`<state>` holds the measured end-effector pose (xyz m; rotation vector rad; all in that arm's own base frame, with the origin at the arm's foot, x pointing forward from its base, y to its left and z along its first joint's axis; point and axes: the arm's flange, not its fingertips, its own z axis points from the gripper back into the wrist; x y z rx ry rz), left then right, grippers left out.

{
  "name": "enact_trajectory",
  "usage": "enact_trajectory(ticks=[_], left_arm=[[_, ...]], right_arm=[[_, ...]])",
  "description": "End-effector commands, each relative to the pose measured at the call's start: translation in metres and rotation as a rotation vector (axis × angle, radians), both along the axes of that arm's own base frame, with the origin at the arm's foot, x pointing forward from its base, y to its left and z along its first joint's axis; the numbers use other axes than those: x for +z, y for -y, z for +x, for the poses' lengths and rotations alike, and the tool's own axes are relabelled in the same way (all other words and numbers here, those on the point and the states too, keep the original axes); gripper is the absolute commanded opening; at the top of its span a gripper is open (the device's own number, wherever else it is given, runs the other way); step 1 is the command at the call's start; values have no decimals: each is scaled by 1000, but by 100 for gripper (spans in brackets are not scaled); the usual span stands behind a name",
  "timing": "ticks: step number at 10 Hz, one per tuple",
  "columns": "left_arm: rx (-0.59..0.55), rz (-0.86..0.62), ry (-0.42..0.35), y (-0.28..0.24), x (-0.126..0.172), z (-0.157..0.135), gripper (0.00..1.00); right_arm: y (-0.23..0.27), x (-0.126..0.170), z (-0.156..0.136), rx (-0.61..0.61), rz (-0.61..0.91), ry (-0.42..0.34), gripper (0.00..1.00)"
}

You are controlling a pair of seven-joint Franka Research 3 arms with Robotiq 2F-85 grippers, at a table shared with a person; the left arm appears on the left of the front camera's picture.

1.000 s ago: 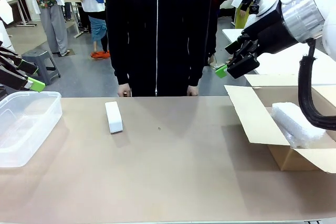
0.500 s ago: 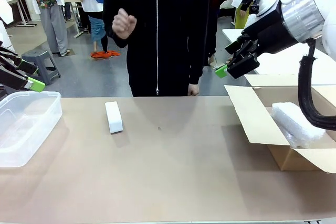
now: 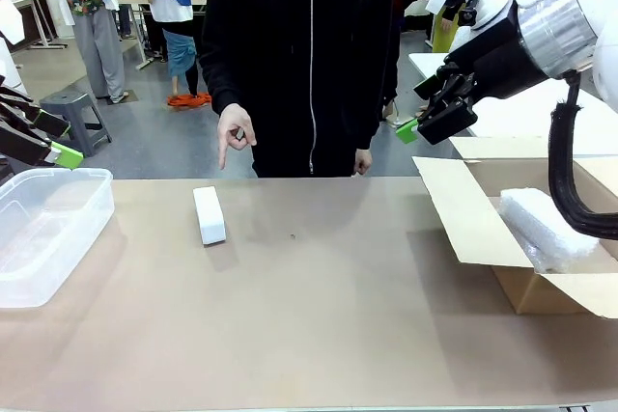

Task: Separate and place wrapped and unwrapped clocks.
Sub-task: Pick up the Digital clock indicated by the person.

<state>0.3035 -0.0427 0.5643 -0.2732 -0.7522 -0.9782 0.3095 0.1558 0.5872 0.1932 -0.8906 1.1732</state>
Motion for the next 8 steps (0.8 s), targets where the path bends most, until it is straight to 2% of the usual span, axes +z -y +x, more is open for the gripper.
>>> enact_trajectory(ticks=[1,8], left_arm=[[-12,-14,-5,-1,-2,1,100],[-12,-14,-5,-1,-2,1,100]], right_arm=[[-1,-2,4,4,15,6,100],[-1,-2,4,4,15,6,100]])
